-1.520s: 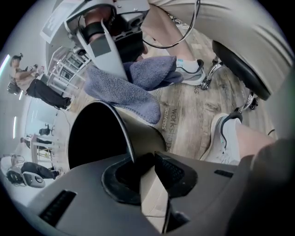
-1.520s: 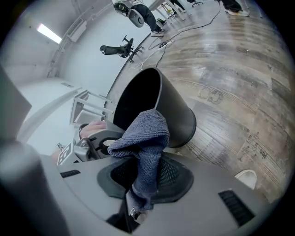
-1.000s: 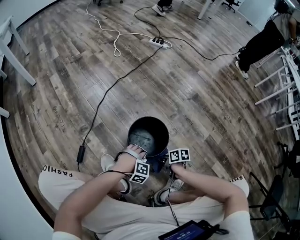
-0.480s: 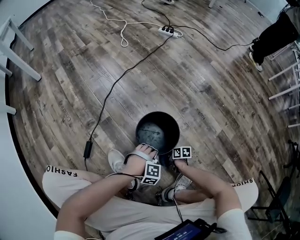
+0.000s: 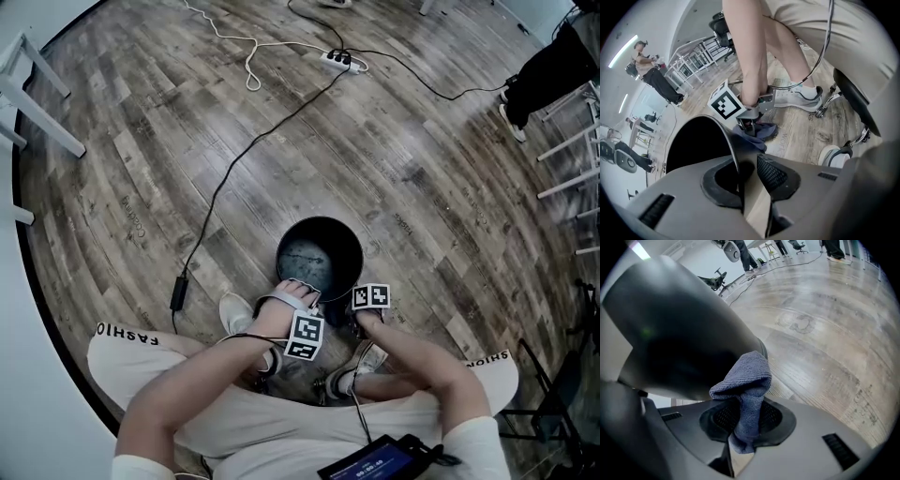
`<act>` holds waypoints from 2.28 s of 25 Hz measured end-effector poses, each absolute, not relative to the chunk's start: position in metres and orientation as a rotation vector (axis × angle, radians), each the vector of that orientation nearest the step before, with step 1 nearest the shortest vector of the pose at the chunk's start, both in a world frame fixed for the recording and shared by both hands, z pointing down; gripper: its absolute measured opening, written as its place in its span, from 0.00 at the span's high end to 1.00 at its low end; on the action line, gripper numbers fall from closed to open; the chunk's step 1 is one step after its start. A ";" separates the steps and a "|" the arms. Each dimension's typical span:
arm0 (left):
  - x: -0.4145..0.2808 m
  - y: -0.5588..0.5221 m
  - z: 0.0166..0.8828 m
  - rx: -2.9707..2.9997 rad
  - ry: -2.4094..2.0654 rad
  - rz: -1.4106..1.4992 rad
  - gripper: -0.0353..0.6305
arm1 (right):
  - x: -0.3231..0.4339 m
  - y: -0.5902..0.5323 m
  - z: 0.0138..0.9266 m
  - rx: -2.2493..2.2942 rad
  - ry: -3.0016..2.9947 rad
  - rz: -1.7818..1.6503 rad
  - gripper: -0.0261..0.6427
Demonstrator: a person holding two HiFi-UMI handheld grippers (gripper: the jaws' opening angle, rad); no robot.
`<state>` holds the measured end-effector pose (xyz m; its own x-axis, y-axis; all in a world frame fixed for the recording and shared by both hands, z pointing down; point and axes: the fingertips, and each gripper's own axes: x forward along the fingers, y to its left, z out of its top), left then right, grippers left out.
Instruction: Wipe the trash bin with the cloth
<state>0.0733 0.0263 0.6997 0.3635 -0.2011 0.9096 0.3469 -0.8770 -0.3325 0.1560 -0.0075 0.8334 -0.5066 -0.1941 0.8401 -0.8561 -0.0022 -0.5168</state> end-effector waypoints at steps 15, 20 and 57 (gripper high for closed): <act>0.027 -0.002 0.697 -2.077 -0.138 -1.647 0.69 | 0.123 0.010 0.663 1.023 -1.953 1.559 0.84; 0.032 0.010 0.699 -2.032 -0.176 -1.619 0.74 | 0.112 0.012 0.657 1.028 -1.970 1.559 0.84; 0.067 0.018 0.691 -2.148 -0.111 -1.568 0.82 | 0.144 -0.011 0.867 1.153 -1.735 1.621 0.84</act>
